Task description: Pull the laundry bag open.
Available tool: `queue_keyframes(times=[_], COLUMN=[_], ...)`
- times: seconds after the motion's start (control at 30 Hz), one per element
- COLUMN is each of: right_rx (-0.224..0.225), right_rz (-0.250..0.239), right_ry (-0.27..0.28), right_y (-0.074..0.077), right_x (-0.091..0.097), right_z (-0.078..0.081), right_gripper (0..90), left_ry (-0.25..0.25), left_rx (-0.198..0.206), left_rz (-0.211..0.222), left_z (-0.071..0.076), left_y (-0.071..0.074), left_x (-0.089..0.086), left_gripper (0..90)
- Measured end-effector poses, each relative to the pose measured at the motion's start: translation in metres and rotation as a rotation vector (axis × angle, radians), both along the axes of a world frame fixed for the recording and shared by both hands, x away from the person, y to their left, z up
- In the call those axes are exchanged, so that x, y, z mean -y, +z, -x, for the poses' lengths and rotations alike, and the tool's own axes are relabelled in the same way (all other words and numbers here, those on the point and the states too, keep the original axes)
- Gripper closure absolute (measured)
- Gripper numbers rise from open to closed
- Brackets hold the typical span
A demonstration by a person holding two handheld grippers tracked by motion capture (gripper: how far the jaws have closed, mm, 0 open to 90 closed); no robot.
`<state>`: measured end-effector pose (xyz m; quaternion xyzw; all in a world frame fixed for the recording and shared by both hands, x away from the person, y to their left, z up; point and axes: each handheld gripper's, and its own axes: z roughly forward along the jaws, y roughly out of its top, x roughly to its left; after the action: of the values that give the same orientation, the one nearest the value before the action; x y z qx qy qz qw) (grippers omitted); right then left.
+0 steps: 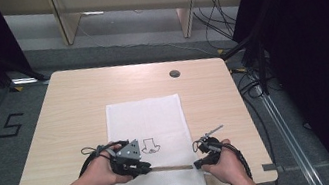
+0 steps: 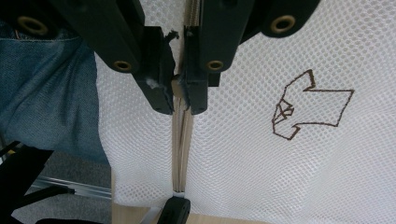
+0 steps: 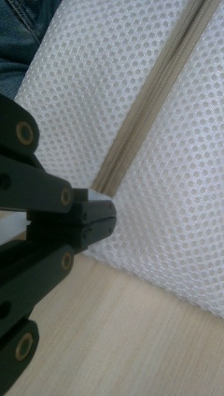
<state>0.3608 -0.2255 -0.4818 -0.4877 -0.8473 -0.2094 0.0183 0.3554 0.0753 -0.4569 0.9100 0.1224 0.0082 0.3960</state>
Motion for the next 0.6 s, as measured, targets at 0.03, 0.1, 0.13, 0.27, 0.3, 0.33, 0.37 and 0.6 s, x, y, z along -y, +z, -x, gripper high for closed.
queue_keyframes(times=[0.03, 0.1, 0.13, 0.27, 0.3, 0.33, 0.37, 0.6], right_rx=[-0.022, -0.002, 0.014, -0.016, -0.015, 0.001, 0.023, 0.013], right_rz=[-0.004, -0.001, -0.001, 0.0, 0.0, 0.001, 0.001, 0.009], right_ry=[-0.012, -0.003, 0.011, -0.012, -0.011, 0.0, 0.016, 0.0], right_y=[0.0008, 0.0001, -0.0008, 0.0008, 0.0007, 0.0, -0.0012, -0.0007], right_x=[-0.0007, 0.0, 0.0006, -0.0007, -0.0007, 0.0, 0.001, 0.0007], right_z=[0.0008, 0.0002, -0.0006, 0.0007, 0.0007, 0.0001, -0.0011, -0.0005], right_gripper=[90.0, 90.0, 90.0, 90.0, 90.0, 90.0, 90.0, 90.0], left_ry=[0.0, -0.001, -0.001, 0.004, 0.005, 0.005, 0.005, 0.008], left_rx=[-0.002, -0.003, 0.0, -0.002, -0.005, -0.004, -0.002, -0.005], left_rz=[-0.001, -0.003, -0.006, -0.006, 0.0, -0.001, -0.003, -0.001], left_z=[0.0, -0.0002, -0.0002, 0.0002, 0.0, 0.0001, 0.0003, 0.0001], left_y=[0.0003, 0.0003, 0.0002, -0.0002, -0.0002, 0.0, 0.0001, -0.0002], left_x=[-0.0007, -0.0021, -0.0029, -0.0052, -0.0054, -0.0054, -0.0053, -0.0084], left_gripper=[82.2, 82.2, 82.2, 82.2, 82.2, 82.2, 82.2, 82.2])
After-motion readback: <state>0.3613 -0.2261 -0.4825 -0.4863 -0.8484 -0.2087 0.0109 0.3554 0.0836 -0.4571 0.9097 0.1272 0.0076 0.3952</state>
